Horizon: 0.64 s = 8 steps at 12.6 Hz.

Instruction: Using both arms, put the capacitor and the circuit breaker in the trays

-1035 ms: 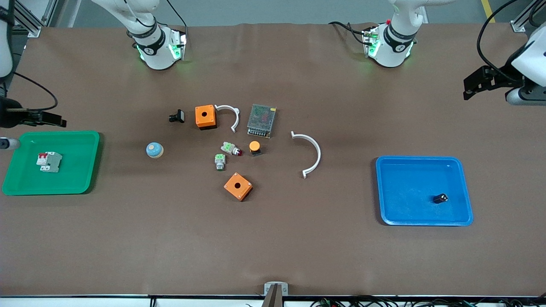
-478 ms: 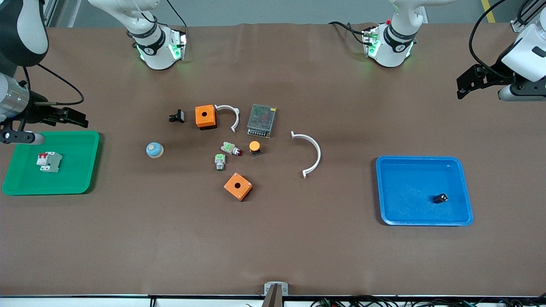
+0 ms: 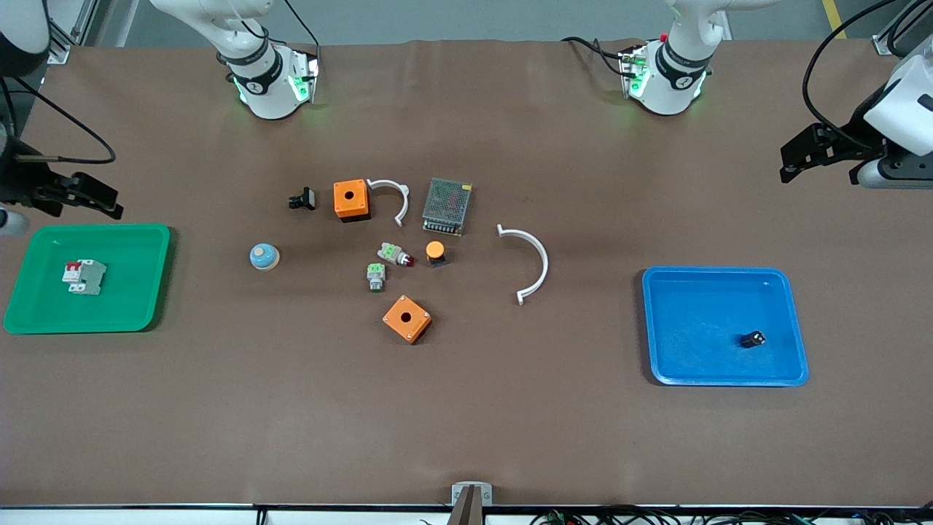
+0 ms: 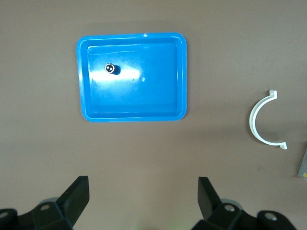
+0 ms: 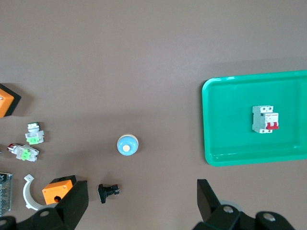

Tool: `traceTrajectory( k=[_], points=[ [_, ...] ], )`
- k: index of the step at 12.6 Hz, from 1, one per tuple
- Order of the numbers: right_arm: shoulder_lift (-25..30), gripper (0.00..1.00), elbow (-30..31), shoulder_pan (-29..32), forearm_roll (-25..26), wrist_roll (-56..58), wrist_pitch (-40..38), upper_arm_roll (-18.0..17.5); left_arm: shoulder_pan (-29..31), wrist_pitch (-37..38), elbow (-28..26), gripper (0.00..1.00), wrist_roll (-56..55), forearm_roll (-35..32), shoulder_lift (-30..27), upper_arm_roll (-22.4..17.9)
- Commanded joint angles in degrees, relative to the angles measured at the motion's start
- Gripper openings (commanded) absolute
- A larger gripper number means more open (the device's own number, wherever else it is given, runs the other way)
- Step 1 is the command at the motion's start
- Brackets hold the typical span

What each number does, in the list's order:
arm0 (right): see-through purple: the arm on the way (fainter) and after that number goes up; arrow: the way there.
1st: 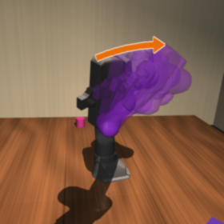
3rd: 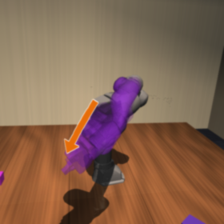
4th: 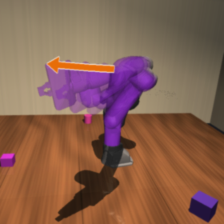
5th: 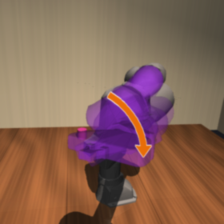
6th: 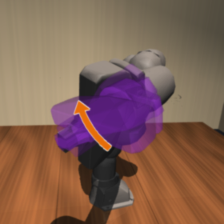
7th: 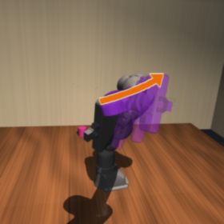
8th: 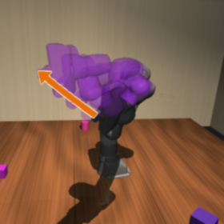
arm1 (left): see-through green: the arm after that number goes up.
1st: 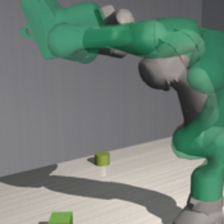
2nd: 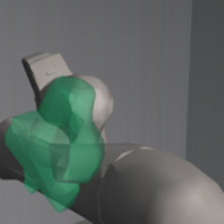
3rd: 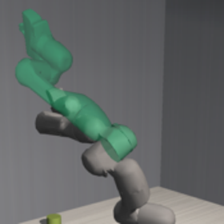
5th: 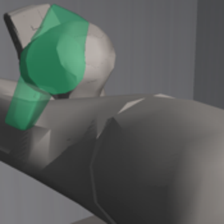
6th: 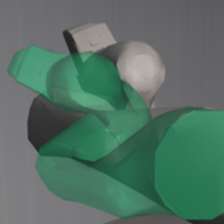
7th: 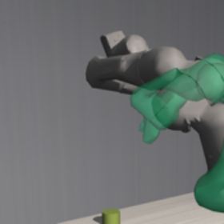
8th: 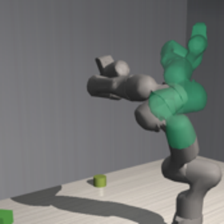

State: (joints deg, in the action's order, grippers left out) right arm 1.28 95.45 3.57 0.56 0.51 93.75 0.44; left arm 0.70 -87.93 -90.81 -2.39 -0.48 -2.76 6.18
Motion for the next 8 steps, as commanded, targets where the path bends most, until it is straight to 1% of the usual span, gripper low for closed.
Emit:
traceTrajectory(
  k=[1,3,5,8],
  points=[
    [-1.9,1.00,-4.6,-0.4,0.0,0.0,-2.3,0.6,-0.3,0.6,1.3,1.00,-0.1,1.0,0.3,-0.5],
    [-2.0,1.00,-4.7,-0.5,0.0,0.0,-2.0,0.6,-0.4,0.7,1.3,1.00,-0.2,1.0,0.3,-0.5],
    [-2.6,1.00,-5.7,-0.4,-0.8,-0.1,-1.6,0.6,-0.4,0.7,1.3,1.00,-0.2,1.0,0.3,-0.5],
    [-3.3,1.00,-7.6,-0.5,-0.7,0.0,-1.6,0.6,-0.4,0.7,1.3,1.00,-0.3,1.0,0.4,-0.4]
  ],
)
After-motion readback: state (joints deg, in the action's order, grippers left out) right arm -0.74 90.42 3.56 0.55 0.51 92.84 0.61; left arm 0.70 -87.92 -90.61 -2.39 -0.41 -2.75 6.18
